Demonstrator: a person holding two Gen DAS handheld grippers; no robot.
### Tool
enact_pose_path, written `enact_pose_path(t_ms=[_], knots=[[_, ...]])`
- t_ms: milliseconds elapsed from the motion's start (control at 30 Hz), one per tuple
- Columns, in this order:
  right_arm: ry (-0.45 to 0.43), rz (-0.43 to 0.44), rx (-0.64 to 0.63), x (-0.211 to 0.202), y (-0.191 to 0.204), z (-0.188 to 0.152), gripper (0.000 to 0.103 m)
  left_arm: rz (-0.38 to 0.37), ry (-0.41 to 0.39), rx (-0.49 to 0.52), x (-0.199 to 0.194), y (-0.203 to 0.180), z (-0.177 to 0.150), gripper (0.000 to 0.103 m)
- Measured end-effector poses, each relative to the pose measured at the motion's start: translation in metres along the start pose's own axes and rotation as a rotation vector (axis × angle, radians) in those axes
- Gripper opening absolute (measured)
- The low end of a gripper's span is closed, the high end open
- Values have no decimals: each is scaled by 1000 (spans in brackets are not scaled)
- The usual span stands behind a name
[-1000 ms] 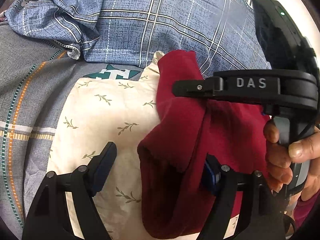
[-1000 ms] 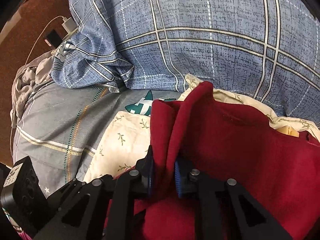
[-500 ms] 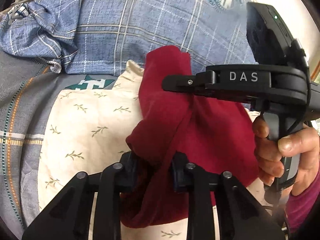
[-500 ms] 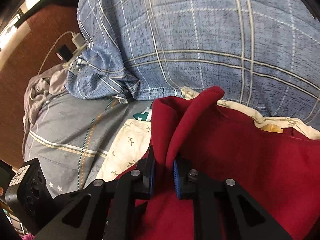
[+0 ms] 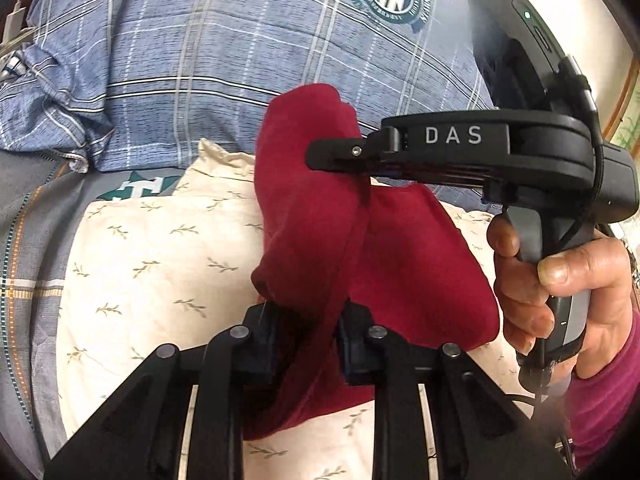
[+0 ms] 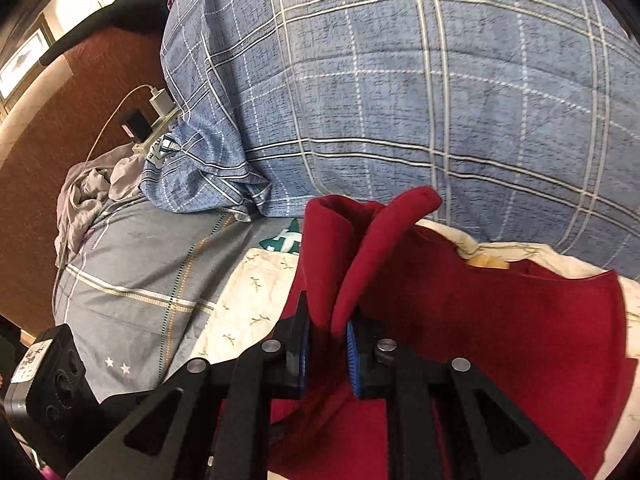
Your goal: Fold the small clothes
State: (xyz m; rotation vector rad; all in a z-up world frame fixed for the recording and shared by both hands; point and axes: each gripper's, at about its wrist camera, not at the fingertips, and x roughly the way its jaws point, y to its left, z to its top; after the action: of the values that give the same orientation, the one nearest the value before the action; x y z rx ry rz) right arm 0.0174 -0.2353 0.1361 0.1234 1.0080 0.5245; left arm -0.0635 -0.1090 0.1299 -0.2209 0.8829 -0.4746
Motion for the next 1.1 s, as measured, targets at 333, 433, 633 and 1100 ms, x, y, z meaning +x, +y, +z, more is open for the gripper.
enact_pose_path(t_ms=[333,433,633,1100], knots=[[-43,-75,22,-45,-42,-8,14,-45,27,82,18,-68,15,20],[-53,-93,48,-60,-67,-13,14,-65,48,106,31,-92,18,20],[-64,-137,114,-79,-120,-29,14,-95,101,154,68,-141,15,19],[-13,-211,289,-56,-218,-64,14,-127,207,167,146,-192,6,22]])
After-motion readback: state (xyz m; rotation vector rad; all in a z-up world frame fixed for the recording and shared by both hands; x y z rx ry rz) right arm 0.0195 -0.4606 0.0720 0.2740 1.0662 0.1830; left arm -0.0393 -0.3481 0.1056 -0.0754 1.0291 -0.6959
